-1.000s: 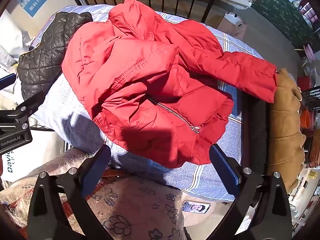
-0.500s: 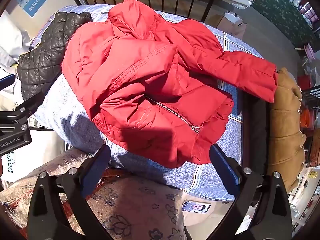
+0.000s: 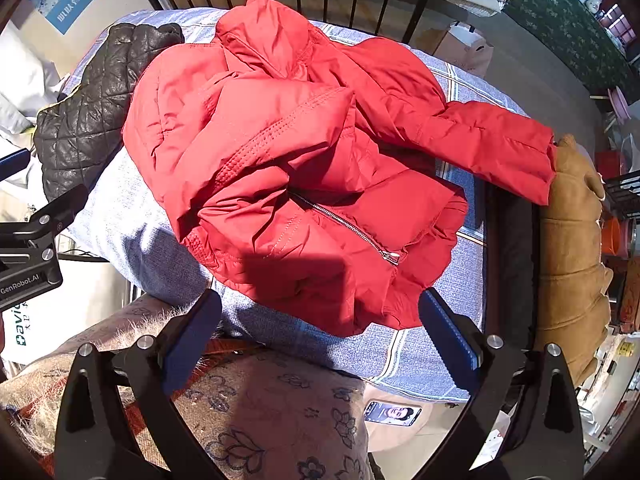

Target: Fold large clothes

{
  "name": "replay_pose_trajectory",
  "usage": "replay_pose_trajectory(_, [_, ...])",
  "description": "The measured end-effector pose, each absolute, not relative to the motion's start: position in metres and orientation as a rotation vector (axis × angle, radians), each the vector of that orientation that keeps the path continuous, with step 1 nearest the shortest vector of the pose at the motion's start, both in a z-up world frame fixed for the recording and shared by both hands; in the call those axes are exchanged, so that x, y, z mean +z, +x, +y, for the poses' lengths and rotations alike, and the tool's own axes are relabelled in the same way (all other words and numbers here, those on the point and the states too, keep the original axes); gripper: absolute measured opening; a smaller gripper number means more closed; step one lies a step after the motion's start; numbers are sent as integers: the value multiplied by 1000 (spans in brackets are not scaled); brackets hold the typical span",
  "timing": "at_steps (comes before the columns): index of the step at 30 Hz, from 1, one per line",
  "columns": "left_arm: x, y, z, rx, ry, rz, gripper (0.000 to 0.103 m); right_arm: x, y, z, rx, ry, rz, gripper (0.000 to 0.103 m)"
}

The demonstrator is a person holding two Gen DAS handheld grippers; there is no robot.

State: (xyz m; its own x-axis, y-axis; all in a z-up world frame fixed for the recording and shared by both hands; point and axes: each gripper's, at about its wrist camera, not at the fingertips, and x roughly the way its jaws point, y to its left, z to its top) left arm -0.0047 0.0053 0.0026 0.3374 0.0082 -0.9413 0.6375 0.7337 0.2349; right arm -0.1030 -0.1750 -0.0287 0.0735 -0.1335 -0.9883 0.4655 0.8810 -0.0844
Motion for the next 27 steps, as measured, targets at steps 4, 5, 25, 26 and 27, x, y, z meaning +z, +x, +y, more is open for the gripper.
replay_pose_trajectory(4, [-2,-1,4,-450,659,1174,97,-30,-103,-174,-457,281,1435,97])
replay_pose_trajectory(5, [-2,-1,5,-450,659,1175,97,-29,-103,-175,-457,283,1435,97])
replay_pose_trajectory(25, [-4,-5,7,-449,666,1177,97,-30,-103,-174,-448,279,1444,97])
replay_pose_trajectory(26, [-4,-6,8,-449,666,1176,97,-30,-103,-174,-448,279,1444,97])
replay_pose_trajectory(27, [-5,-7,9,-449,666,1176,97,-30,-103,-174,-449,280,1444,97])
